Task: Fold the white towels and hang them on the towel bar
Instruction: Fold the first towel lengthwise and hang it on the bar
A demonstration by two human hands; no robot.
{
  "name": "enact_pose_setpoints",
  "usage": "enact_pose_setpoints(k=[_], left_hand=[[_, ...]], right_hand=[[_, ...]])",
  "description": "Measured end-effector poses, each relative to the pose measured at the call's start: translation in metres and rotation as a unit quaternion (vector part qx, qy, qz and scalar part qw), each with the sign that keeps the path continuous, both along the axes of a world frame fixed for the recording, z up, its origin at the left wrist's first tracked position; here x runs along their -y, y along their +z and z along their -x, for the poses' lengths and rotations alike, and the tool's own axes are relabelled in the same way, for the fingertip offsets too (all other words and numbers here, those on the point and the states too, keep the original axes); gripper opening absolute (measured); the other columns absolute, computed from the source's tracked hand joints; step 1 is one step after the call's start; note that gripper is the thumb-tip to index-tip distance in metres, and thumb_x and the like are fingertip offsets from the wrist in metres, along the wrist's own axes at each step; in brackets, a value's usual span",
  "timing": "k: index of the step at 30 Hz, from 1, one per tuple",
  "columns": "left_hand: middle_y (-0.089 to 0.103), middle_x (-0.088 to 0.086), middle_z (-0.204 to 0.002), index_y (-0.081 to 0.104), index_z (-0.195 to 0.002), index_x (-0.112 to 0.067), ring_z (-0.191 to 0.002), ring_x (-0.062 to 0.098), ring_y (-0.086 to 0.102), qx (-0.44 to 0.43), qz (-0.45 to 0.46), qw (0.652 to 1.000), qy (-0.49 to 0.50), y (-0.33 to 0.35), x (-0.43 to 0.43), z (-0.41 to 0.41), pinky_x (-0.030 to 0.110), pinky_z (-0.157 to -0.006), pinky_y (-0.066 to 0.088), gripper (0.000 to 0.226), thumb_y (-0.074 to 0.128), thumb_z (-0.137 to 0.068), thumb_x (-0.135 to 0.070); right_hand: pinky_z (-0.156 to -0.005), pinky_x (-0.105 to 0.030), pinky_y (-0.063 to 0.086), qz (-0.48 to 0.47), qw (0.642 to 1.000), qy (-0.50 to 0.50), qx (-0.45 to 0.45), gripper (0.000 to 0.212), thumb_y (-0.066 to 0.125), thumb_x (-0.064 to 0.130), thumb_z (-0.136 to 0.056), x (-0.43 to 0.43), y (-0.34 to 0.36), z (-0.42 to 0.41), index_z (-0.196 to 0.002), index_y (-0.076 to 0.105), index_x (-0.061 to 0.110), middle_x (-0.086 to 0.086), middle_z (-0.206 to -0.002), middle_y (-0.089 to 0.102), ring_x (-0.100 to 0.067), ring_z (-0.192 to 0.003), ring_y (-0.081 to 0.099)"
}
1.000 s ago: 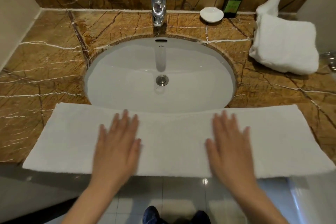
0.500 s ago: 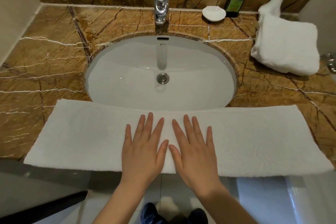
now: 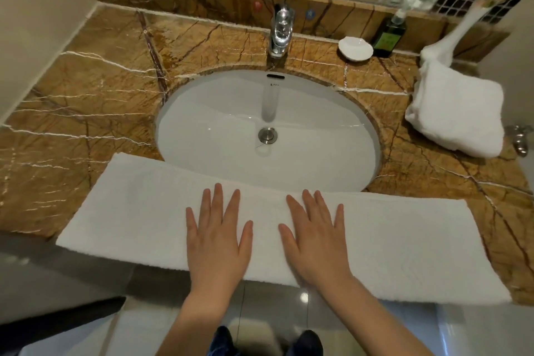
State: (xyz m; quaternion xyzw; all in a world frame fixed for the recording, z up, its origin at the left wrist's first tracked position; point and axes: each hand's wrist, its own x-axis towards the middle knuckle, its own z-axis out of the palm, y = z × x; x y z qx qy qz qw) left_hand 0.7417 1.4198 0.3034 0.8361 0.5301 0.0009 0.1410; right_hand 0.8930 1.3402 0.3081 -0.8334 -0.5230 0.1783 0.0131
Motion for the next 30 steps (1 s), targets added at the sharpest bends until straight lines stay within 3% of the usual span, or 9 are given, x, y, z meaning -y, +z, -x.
enact_pose_setpoints(k=[2, 4, 5, 8, 13, 17, 22, 26, 30], left_hand=[[0.006, 0.004, -0.160, 0.018, -0.150, -0.028, -0.146, 0.017, -0.007, 0.043, 0.010, 0.997, 0.067, 0.007, 0.007, 0.006, 0.040, -0.117, -0.007, 0.060, 0.029, -0.095, -0.049], [0.008, 0.004, -0.160, 0.021, -0.149, -0.027, -0.147, 0.020, 0.000, 0.082, 0.022, 0.987, 0.135, 0.016, 0.012, 0.014, 0.039, -0.118, 0.001, 0.063, 0.042, -0.093, -0.045], [0.007, 0.003, -0.160, 0.019, -0.150, -0.028, -0.147, 0.021, 0.003, 0.095, 0.029, 0.979, 0.178, 0.020, 0.014, 0.018, 0.039, -0.118, 0.006, 0.065, 0.045, -0.092, -0.044], [0.008, -0.002, -0.160, 0.011, -0.151, -0.026, -0.146, 0.019, 0.010, 0.144, 0.080, 0.928, 0.333, 0.031, 0.017, 0.025, 0.039, -0.115, 0.017, 0.074, 0.049, -0.090, -0.047], [0.039, 0.003, -0.147, 0.024, -0.145, -0.021, -0.132, 0.027, 0.041, 0.279, 0.129, 0.794, 0.525, 0.037, 0.035, 0.013, 0.051, -0.108, 0.035, 0.077, 0.068, -0.083, -0.034], [0.059, 0.004, -0.121, 0.026, -0.146, -0.015, -0.106, 0.026, 0.058, 0.331, 0.168, 0.687, 0.625, 0.034, 0.071, -0.020, 0.047, -0.098, 0.044, 0.078, 0.069, -0.084, -0.033], [0.065, 0.010, -0.074, 0.059, -0.099, -0.005, -0.068, 0.024, 0.061, 0.415, 0.207, 0.585, 0.665, 0.026, 0.093, -0.061, 0.036, -0.068, 0.051, 0.026, 0.070, -0.085, -0.024], [0.052, 0.001, -0.051, 0.055, -0.073, -0.002, -0.047, 0.012, 0.048, 0.477, 0.181, 0.537, 0.672, 0.026, 0.098, -0.077, 0.029, -0.054, 0.044, 0.022, 0.070, -0.084, -0.013], [0.061, 0.002, -0.052, 0.062, -0.070, 0.000, -0.043, 0.008, 0.053, 0.528, 0.150, 0.498, 0.671, 0.033, 0.096, -0.081, 0.021, -0.046, 0.045, 0.018, 0.069, -0.084, -0.009]], right_hand=[[-0.119, -0.047, 0.006, -0.001, 0.999, 0.035, -0.033, 0.053, 0.023, 0.050, -0.098, -0.020, 0.011, -0.014, -0.144, 0.034, 0.025, -0.005, -0.152, 0.032, -0.024, -0.143, 0.021], [-0.103, -0.041, 0.034, 0.003, 0.994, 0.093, -0.063, 0.043, 0.030, 0.047, -0.098, -0.044, 0.023, -0.030, -0.126, 0.049, 0.021, -0.004, -0.126, 0.054, -0.026, -0.123, 0.046], [-0.097, -0.038, 0.038, 0.021, 0.989, 0.125, -0.078, 0.043, 0.032, 0.047, -0.098, -0.059, 0.027, -0.038, -0.127, 0.050, 0.021, -0.003, -0.122, 0.056, -0.026, -0.118, 0.049], [-0.097, -0.034, 0.039, 0.123, 0.967, 0.197, -0.107, 0.048, 0.034, 0.052, -0.097, -0.101, 0.033, -0.055, -0.138, 0.043, 0.029, 0.002, -0.135, 0.052, -0.019, -0.124, 0.048], [-0.101, -0.035, 0.037, 0.221, 0.917, 0.308, -0.126, 0.053, 0.039, 0.055, -0.095, -0.149, 0.035, -0.065, -0.135, 0.050, 0.022, 0.001, -0.136, 0.053, -0.019, -0.125, 0.048], [-0.082, -0.035, 0.044, 0.251, 0.871, 0.391, -0.160, 0.045, 0.046, 0.042, -0.095, -0.161, 0.032, -0.065, -0.092, 0.063, 0.000, -0.014, -0.097, 0.063, -0.028, -0.090, 0.059], [-0.057, -0.024, 0.041, 0.300, 0.848, 0.394, -0.191, 0.031, 0.056, 0.036, -0.083, -0.168, 0.021, -0.066, -0.068, 0.054, 0.009, -0.007, -0.072, 0.059, -0.019, -0.060, 0.055], [-0.059, -0.022, 0.048, 0.358, 0.824, 0.385, -0.213, 0.032, 0.063, 0.032, -0.084, -0.175, 0.014, -0.074, -0.062, 0.049, 0.013, -0.001, -0.065, 0.056, -0.015, -0.058, 0.055], [-0.060, -0.021, 0.049, 0.329, 0.819, 0.379, -0.277, 0.041, 0.068, 0.025, -0.085, -0.186, 0.013, -0.078, -0.056, 0.040, 0.016, 0.001, -0.057, 0.049, -0.011, -0.054, 0.050]])
